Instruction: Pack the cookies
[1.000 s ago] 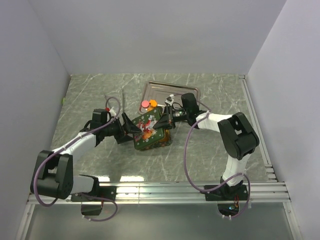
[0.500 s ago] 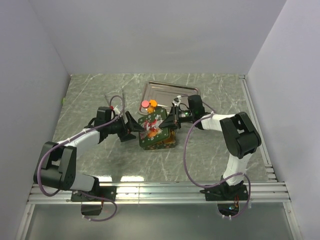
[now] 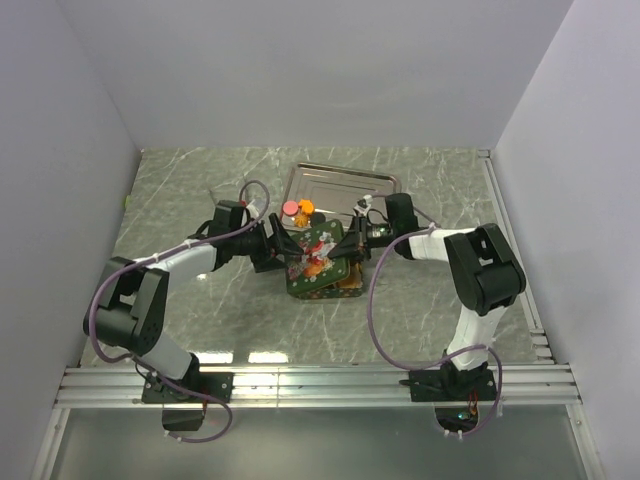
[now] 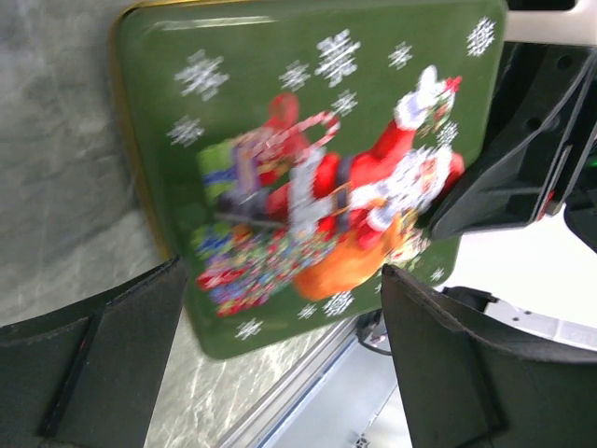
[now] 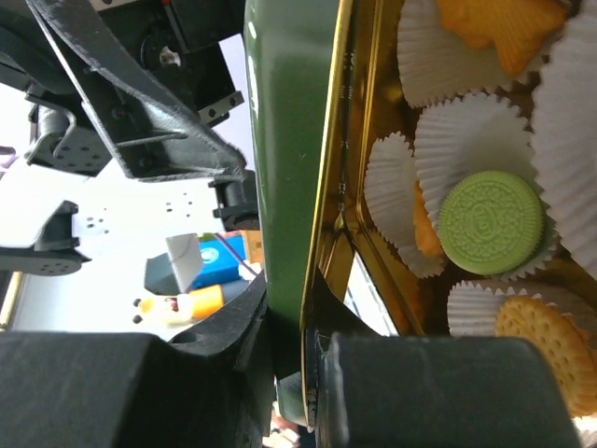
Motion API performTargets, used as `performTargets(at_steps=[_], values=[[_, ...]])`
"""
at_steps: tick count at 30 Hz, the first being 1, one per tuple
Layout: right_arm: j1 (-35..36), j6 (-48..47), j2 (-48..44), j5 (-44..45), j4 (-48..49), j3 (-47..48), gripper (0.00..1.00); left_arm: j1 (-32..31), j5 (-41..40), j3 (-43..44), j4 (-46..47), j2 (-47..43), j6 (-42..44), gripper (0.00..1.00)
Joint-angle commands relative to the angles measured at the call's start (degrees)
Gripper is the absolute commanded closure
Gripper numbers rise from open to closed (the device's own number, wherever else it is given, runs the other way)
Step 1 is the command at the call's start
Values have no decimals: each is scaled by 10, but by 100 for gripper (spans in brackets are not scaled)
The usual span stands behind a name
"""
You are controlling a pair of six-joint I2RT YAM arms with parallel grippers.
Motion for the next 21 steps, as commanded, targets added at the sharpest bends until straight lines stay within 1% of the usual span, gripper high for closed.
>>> performTargets(at_steps=[1, 6, 11, 16, 19, 21], values=[[-33, 14, 19, 6, 31, -31, 100, -5, -28, 12, -13, 1, 20, 10], [-58, 5, 34, -7, 32, -44, 100, -5, -48, 11, -25, -4, 28, 10], [-67, 41, 52, -11, 82, -64, 100, -16, -37, 15, -1, 36, 19, 10], [-70, 35, 73, -10, 74, -61, 100, -41, -17, 6, 85, 83, -10, 9], [-74, 33, 78, -9, 68, -57, 100, -48, -13, 3, 119, 93, -32, 9], [-74, 32, 77, -8, 63, -55, 100, -52, -17, 4, 125, 91, -36, 10]])
